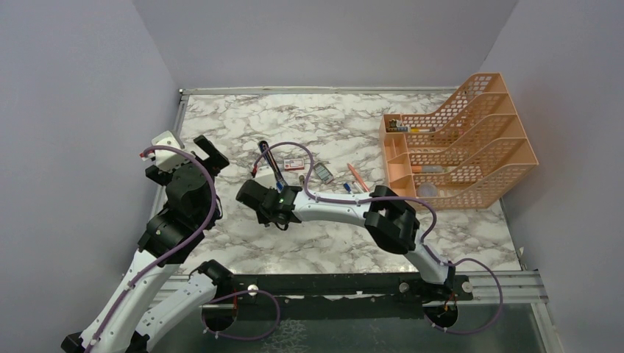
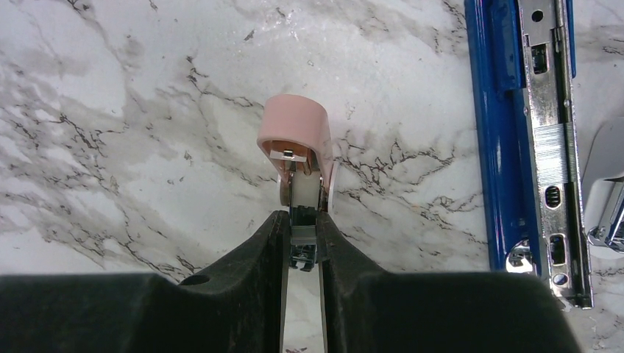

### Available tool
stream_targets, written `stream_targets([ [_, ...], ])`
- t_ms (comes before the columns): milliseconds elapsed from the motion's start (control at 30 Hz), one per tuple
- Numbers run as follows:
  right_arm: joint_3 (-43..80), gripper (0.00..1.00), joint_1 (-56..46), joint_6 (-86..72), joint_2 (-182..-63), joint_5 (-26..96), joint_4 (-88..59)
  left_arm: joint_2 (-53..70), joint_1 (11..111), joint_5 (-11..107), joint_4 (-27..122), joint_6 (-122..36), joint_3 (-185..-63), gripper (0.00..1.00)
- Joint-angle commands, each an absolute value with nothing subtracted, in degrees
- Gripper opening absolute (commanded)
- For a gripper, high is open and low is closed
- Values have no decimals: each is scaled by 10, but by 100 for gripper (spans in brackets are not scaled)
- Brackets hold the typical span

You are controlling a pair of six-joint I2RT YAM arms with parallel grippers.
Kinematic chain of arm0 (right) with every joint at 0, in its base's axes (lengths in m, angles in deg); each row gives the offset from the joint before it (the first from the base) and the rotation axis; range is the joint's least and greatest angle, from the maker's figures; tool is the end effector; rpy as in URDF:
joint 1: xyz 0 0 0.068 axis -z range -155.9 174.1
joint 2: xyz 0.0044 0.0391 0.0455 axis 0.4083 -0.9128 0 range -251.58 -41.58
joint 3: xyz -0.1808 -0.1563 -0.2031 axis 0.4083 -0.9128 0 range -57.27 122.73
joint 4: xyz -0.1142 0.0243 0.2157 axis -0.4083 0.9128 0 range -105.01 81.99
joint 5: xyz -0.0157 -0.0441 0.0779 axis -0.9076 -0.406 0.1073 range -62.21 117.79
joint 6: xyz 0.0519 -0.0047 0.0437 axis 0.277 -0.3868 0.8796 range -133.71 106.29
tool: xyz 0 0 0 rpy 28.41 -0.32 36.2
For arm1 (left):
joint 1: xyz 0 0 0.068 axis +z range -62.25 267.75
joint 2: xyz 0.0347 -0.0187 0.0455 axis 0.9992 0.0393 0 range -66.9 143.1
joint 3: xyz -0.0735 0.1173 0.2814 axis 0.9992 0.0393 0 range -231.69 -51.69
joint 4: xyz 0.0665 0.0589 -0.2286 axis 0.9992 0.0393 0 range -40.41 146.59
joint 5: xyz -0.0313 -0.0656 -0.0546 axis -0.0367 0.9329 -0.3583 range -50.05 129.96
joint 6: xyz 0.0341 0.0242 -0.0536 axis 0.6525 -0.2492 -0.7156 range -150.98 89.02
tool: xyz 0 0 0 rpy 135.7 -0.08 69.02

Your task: Load the staples into the stapler

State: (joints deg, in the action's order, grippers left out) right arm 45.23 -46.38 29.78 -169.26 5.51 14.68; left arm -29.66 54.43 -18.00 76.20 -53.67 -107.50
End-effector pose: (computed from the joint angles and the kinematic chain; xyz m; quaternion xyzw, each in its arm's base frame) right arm 0.1900 0.4739 0.2113 -0.1616 0.9232 0.1479 0.3158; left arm 0.0882 -0.0026 0.4135 -0.2552 0.6870 0.0535 0.6782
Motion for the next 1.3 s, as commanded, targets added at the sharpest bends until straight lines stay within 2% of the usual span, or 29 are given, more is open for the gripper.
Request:
stream_targets([
  [0,467,24,-467,302,-1698,34,143,-302,547,-193,771,-540,-1066,91],
  [233,457,25,-467,286,-1690,47,112,-303,547,-189,771,-541,-1065,92],
  [767,485,25,-467,279,-1723,42,149,-299,547,-189,768,-533,-1069,93],
  [1267,486,25,-467,270,-1699,37,155,-295,547,-185,767,-530,-1068,93],
])
